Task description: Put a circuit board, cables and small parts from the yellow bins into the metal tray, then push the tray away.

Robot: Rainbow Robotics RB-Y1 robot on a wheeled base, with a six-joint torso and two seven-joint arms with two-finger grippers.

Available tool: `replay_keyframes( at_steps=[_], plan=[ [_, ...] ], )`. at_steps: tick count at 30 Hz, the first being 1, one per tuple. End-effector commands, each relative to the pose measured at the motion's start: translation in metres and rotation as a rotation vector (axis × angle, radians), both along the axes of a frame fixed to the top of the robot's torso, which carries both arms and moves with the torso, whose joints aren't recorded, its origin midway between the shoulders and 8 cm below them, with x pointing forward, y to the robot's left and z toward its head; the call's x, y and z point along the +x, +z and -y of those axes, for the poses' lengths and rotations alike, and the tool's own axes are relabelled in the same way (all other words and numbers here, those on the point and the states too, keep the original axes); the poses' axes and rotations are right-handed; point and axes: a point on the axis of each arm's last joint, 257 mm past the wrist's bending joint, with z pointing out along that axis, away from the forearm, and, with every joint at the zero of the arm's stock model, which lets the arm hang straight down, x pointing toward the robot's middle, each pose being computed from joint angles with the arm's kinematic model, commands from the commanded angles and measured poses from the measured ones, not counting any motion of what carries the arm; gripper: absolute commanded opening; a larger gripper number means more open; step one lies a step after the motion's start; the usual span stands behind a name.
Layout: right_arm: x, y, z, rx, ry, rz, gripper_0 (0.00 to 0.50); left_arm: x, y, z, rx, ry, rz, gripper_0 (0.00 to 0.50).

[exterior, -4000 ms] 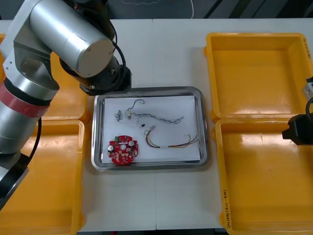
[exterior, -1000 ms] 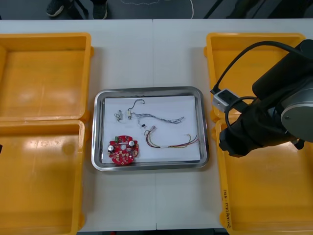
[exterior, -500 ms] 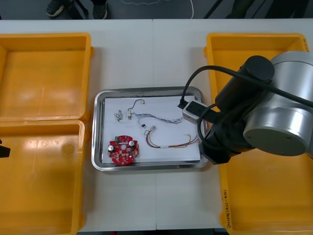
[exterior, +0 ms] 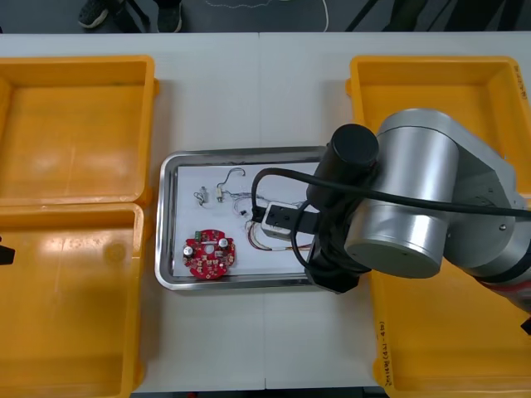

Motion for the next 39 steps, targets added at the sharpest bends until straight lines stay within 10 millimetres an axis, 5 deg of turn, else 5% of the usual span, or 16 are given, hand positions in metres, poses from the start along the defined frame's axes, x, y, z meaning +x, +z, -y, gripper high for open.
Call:
replay_keyframes(
  at_steps=[1, 13, 39],
  plan=[
    [0.005, 0.008, -0.029, -0.016, 0.115, 0.043, 0.500, 0.005, 0.008, 0.000, 0.016, -0.005, 0.039, 0.500],
    [0.008, -0.017, -0.071, -0.034, 0.255, 0.102, 0.500, 0.008, 0.009, 0.000, 0.022, -0.006, 0.050, 0.500],
    [-0.003, -0.057, -0.091, -0.174, 0.389, 0.166, 0.500, 0.019, 0.012, -0.002, 0.049, 0.002, 0.087, 0.500]
  ],
)
